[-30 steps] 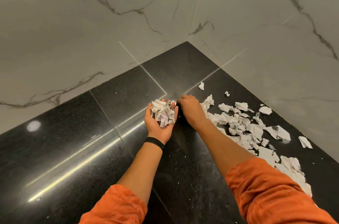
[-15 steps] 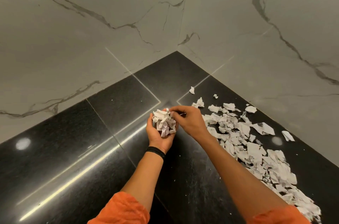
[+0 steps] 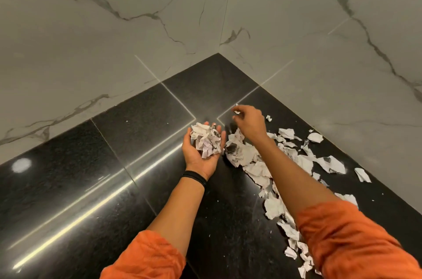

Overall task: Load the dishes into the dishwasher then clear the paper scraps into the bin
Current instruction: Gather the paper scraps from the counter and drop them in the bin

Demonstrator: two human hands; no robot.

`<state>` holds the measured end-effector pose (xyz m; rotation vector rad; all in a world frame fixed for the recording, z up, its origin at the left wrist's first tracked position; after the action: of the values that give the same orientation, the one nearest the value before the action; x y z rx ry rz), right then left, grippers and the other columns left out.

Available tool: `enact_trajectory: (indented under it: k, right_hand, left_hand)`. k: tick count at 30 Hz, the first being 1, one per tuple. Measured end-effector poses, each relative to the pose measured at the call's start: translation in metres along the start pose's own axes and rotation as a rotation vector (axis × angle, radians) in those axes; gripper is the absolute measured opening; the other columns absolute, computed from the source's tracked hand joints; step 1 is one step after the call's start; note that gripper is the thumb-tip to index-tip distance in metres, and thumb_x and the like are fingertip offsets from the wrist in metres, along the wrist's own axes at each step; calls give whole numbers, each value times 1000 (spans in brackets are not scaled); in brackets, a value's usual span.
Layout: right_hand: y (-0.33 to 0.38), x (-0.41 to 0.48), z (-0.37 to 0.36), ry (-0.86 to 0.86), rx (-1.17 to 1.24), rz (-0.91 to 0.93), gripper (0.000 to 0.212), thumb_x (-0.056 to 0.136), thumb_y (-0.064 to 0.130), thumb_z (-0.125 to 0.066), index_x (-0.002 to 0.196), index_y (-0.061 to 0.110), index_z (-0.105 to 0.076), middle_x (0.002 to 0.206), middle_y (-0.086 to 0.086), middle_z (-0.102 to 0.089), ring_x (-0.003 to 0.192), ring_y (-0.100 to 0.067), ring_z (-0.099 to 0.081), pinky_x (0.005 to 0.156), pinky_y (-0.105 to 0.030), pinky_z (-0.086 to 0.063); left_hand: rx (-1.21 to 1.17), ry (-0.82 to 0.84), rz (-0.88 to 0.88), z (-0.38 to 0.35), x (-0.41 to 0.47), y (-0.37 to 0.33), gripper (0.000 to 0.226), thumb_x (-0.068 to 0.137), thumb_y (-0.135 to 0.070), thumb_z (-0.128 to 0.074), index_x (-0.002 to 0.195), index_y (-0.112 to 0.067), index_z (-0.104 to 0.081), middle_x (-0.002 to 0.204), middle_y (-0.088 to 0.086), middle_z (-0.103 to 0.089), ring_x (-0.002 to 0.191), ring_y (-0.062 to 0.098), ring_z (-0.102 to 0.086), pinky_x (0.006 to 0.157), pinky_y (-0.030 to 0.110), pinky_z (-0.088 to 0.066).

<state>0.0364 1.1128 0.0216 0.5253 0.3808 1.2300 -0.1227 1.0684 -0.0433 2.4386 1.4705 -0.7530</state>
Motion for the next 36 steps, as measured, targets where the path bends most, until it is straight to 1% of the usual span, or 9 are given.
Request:
enact_trajectory:
  k: [3, 8, 11, 14, 17, 21, 25, 32, 36]
  right_hand:
    - [-14, 33, -15, 98, -204, 44, 40, 93, 9, -61, 133, 16, -65, 133, -7, -65, 123, -29, -58, 103, -39, -44]
    - [-28, 46, -33, 105, -351, 118, 24, 89, 4, -56, 103, 11, -74, 104, -12, -70, 99, -34, -64, 82, -39, -50]
    - [-25, 28, -25, 56, -207, 81, 20, 90, 10, -60, 102, 16, -74, 100, -4, -74, 94, -23, -68, 83, -33, -52]
    - [-8, -9, 7, -140, 236, 11, 15, 89, 20, -70, 102, 20, -77, 93, 10, -75, 86, -2, -69, 84, -23, -56]
    - [21, -57, 29, -109, 525, 84, 13, 90, 22, -75, 102, 16, -77, 88, 9, -75, 82, -4, -72, 77, -19, -57]
    - [30, -106, 42, -77, 391, 171, 14, 90, 30, -74, 100, 22, -78, 90, 15, -74, 89, 3, -67, 77, -17, -53]
    - [15, -123, 41, -47, 271, 164, 18, 90, 37, -72, 105, 30, -78, 97, 22, -71, 100, 0, -59, 85, -24, -51]
    - [-10, -111, 66, -159, 438, 73, 17, 99, 25, -62, 106, 19, -77, 94, 11, -75, 92, -3, -68, 76, -18, -55]
    - [-47, -75, 66, -199, 308, -40, 17, 97, 20, -64, 109, 19, -76, 99, 10, -74, 91, 1, -67, 83, -19, -55]
  left_hand:
    - [-16, -1, 1, -7, 9, 0, 49, 96, -47, -50, 120, -7, -65, 121, 16, -63, 105, 33, -66, 94, 48, -54]
    - [-6, -4, -11, -5, 16, -1, 51, 96, -48, -50, 127, -9, -61, 125, 15, -62, 105, 33, -66, 97, 49, -53]
    - [5, 0, -5, -3, 13, 2, 50, 96, -48, -52, 125, -9, -63, 126, 15, -61, 106, 33, -66, 97, 50, -53]
    - [20, 7, 8, -4, 3, 10, 47, 96, -47, -53, 120, -8, -65, 127, 15, -61, 114, 33, -63, 104, 50, -49]
    - [49, 38, 17, -10, -11, 20, 46, 96, -47, -51, 119, -9, -65, 123, 15, -64, 114, 32, -63, 104, 47, -49]
    - [111, 100, 69, -14, -35, 37, 43, 97, -48, -48, 108, -12, -70, 104, 7, -69, 93, 23, -68, 84, 37, -56]
    - [164, 82, 77, -12, -48, 46, 45, 97, -49, -48, 108, -11, -71, 102, 7, -70, 89, 22, -70, 80, 36, -57]
    - [157, 91, 110, -25, -41, 64, 48, 98, -50, -47, 110, -9, -70, 114, 17, -70, 103, 31, -67, 95, 44, -51]
    - [115, 69, 135, -31, -20, 71, 48, 99, -49, -48, 116, -8, -67, 115, 17, -70, 111, 34, -65, 107, 49, -45]
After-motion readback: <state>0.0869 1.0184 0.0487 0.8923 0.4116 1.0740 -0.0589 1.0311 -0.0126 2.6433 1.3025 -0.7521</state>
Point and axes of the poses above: each hand's wrist, its own x-axis towards the middle knuckle, its own z-axis out of the back of the hand, y = z × x, the point moved 6 cm from there along x, towards the middle knuckle
